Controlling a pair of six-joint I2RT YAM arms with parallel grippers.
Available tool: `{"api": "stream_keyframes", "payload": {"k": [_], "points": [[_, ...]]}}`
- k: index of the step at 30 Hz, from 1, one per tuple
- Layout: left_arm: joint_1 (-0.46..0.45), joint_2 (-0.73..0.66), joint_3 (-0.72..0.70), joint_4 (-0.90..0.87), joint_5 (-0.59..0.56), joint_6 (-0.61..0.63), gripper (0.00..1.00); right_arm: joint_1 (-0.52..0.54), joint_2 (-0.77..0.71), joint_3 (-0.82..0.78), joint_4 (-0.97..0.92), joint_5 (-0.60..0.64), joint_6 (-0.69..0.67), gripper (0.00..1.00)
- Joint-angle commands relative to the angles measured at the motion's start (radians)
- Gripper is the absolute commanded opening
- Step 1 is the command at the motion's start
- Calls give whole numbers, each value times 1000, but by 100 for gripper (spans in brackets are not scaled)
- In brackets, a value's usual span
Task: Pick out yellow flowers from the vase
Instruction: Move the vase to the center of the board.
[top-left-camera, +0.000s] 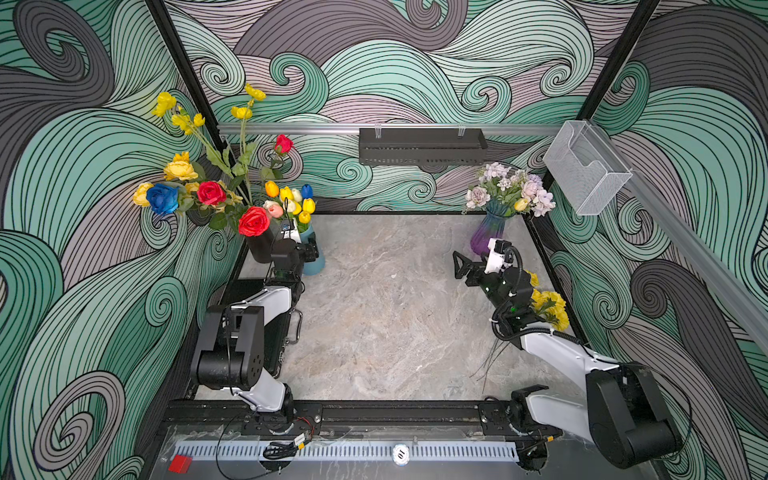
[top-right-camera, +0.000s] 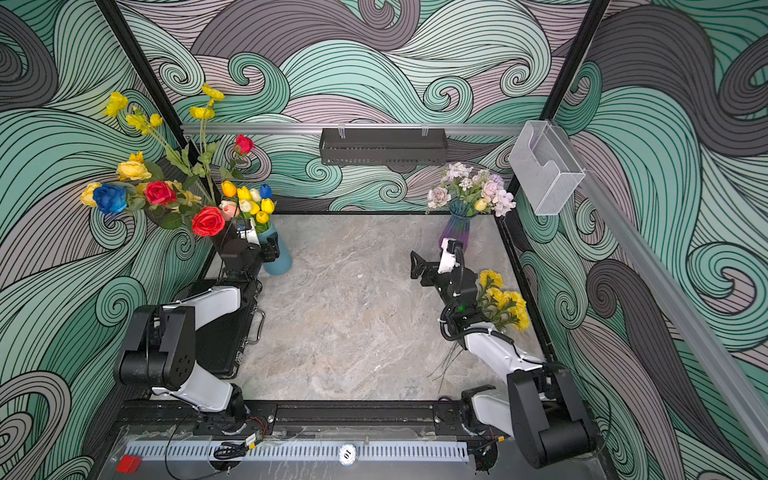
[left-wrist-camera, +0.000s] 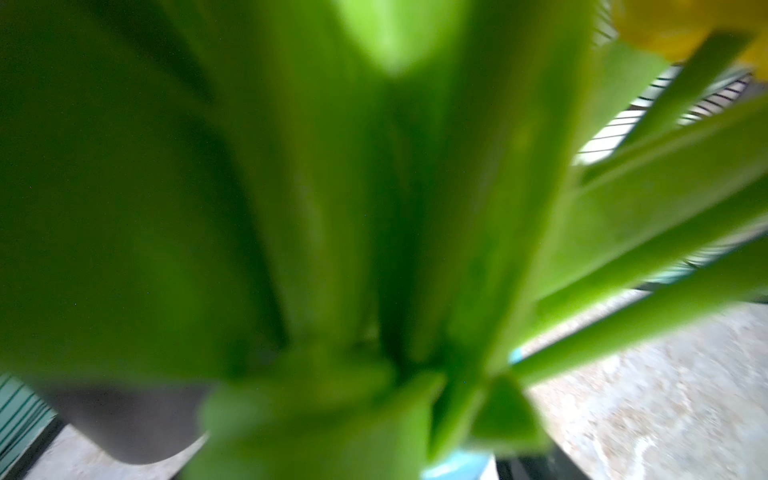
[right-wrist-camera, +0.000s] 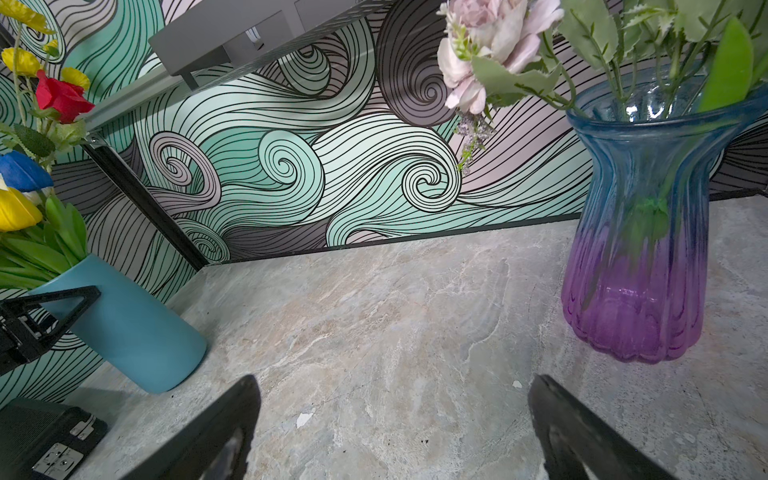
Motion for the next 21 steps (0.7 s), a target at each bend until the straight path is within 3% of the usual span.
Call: {"api": "stream_keyframes", "payload": {"k": [1, 21], "points": [[-68, 38, 62, 3, 107, -11, 44, 5, -27, 13, -15, -11, 10, 100], [-364, 338, 414, -25, 209, 5, 44, 4, -155, 10, -139, 13, -43, 99]]}}
